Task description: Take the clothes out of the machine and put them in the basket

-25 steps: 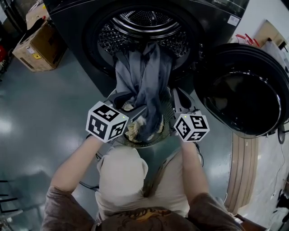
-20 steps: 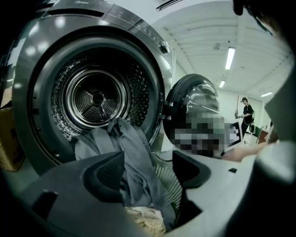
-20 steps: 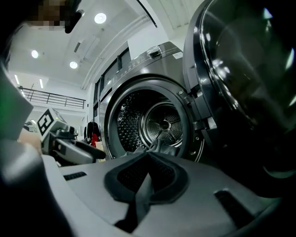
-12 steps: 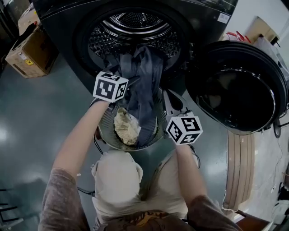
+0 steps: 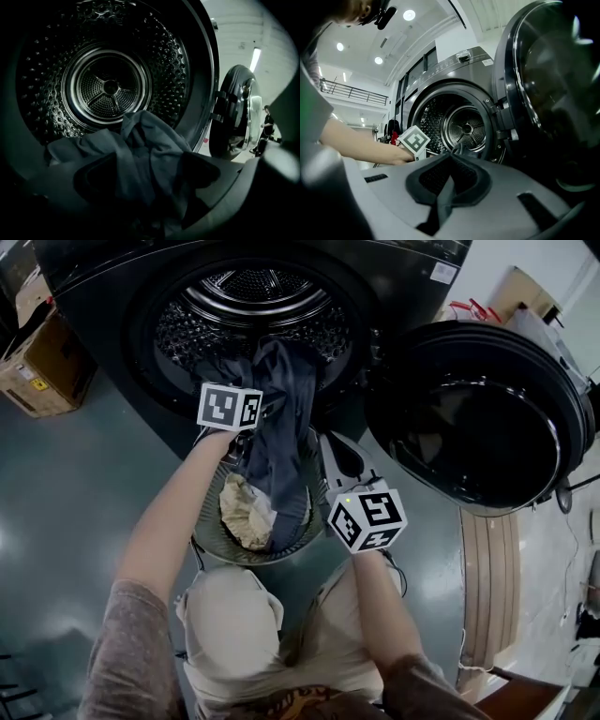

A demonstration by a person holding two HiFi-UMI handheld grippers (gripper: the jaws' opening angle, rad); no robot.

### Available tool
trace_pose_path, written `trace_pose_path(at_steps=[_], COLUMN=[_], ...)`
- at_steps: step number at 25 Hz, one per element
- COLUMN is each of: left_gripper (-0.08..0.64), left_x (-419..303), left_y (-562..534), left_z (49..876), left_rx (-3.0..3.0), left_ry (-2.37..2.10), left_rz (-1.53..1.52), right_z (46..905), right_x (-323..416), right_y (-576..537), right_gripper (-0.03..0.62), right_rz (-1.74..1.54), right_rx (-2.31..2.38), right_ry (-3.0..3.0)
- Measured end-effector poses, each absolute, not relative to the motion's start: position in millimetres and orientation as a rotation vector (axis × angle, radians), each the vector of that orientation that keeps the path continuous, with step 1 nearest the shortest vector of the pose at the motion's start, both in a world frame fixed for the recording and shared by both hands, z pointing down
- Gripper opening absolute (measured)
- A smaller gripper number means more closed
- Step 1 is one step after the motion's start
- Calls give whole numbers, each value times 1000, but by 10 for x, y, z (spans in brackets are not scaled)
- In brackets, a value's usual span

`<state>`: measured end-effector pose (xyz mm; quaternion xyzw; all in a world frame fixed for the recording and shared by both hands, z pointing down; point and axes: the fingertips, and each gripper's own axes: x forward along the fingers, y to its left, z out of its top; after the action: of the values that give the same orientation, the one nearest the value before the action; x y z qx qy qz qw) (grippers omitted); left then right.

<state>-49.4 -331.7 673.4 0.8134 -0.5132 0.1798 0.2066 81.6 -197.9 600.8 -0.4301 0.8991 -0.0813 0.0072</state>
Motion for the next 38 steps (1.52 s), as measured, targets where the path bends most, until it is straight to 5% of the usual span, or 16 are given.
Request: trace_pose_path(at_steps=[7, 13, 15, 34, 38], left_gripper=[331, 82, 49, 54, 291], left_x=[-529, -493, -478, -82, -254], left_y=[-3432, -3347, -3259, -1141, -1278], left_z=[6820, 6811, 6777, 6658, 6603], left_rx=[2227, 2222, 2231, 2368, 2364], left_ry=[-1608, -1553, -1517, -1031, -1176], left_rz=[686, 604, 585, 760, 746], right_z=[5993, 5977, 5987, 6121, 6120], right_x=[782, 784, 787, 867, 871], right_y=[-1979, -1989, -2003, -2161, -2137], right_gripper=[-5, -5, -5, -5, -5], right_rz=[-218, -198, -192, -255, -260], right_rx=[-1353, -1364, -1365, -1362, -1355], right_ry=[2825, 2821, 2824, 2795, 2798])
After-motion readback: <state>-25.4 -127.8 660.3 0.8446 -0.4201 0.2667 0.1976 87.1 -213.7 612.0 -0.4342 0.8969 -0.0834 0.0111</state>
